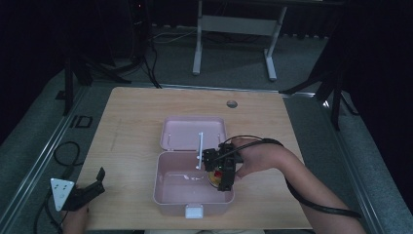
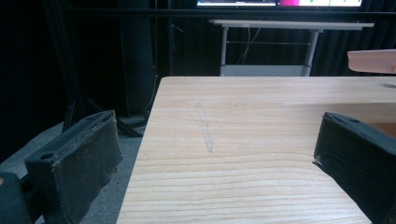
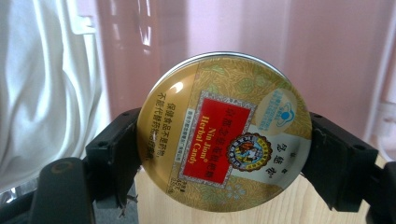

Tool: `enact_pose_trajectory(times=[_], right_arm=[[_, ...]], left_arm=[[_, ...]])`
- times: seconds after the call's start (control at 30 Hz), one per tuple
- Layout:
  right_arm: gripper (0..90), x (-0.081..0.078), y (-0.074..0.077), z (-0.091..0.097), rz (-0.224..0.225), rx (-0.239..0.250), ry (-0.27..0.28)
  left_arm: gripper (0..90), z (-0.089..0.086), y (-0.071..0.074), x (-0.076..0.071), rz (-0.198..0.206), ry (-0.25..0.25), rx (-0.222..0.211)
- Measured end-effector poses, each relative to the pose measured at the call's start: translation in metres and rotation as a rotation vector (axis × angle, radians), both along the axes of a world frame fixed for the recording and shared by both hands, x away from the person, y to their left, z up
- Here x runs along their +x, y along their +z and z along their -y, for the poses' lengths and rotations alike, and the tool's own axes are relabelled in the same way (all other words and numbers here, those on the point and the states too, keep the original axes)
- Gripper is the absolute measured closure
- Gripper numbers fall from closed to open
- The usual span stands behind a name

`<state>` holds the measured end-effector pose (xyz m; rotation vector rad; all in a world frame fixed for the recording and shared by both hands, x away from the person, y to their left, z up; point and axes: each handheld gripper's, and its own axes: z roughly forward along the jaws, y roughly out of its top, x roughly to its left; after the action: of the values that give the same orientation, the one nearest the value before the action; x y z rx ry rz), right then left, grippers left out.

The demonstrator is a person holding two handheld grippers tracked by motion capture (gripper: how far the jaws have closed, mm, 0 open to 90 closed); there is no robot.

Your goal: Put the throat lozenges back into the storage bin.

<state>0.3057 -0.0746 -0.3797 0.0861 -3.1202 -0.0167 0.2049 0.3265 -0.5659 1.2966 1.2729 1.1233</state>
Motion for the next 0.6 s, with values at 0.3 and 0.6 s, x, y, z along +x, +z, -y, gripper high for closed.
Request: enact_pose_trajectory(times=[0.3, 0.6], right_arm=[[20.2, 0.007, -0.036, -0.009, -0.029, -0.013, 0.017], [20.2, 0.011, -0.062, -0.014, -0.056, -0.027, 0.022]], left_arm=[[0.9, 0.0, 0.0, 0.0, 0.001, -0.002, -0.002], [0.9, 0.0, 0.0, 0.0, 0.0, -0.004, 0.001]])
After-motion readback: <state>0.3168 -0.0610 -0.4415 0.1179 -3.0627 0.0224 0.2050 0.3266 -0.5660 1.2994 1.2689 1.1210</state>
